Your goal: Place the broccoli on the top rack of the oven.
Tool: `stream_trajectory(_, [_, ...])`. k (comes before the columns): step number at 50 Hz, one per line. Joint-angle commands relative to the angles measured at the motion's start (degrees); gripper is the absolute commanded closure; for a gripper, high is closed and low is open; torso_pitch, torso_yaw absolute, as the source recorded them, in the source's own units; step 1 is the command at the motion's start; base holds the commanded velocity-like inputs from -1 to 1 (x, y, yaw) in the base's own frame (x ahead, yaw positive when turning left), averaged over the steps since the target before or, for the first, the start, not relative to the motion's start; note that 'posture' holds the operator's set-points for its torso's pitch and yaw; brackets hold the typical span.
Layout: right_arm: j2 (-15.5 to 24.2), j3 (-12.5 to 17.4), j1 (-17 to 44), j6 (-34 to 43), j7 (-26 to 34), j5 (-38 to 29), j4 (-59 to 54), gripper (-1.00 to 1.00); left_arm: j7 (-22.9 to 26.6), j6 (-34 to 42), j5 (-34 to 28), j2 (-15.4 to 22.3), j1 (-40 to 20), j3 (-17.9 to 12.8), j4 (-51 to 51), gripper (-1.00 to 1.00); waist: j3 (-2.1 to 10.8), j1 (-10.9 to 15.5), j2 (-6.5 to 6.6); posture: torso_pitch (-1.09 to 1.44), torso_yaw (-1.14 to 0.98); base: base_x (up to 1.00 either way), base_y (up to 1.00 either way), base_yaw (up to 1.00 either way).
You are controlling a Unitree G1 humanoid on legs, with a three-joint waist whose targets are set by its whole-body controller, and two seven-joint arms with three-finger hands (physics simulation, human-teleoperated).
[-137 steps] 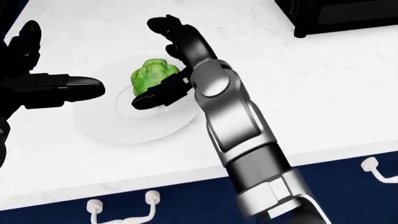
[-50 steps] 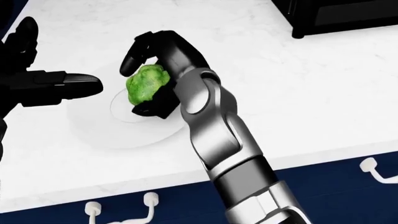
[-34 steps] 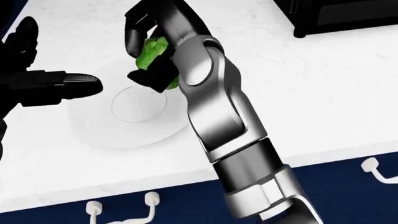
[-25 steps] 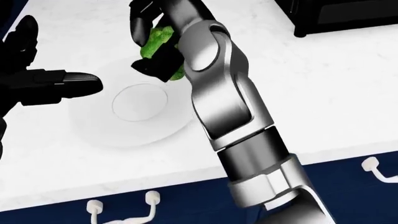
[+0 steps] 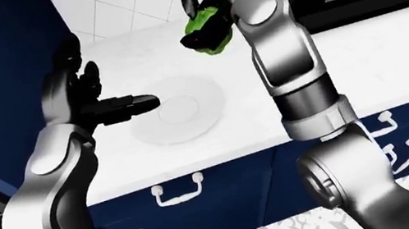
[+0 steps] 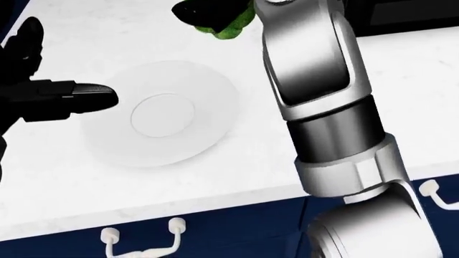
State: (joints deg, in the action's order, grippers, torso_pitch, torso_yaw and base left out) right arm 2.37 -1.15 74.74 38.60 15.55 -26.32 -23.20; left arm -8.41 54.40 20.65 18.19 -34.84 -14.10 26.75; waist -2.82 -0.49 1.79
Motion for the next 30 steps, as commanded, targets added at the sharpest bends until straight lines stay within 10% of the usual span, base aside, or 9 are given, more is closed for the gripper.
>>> stream_trajectory(1, [1.26, 0.65, 2.57, 0.13, 0.18, 0.03, 2.72, 1.0, -0.07, -1.61, -0.1, 0.7, -1.69, -0.69, 1.55, -1.0, 1.68, -0.04, 0.25, 0.0, 0.0, 0.0, 0.0, 0.0])
stream_trajectory(30, [9.33, 2.54, 1.07, 12.37, 6.53, -0.03, 15.24, 1.0, -0.25, -1.88, -0.11, 0.94, -1.74, -0.69, 1.19, -1.0, 1.42, 0.14, -0.24, 0.0, 0.0, 0.0, 0.0, 0.0])
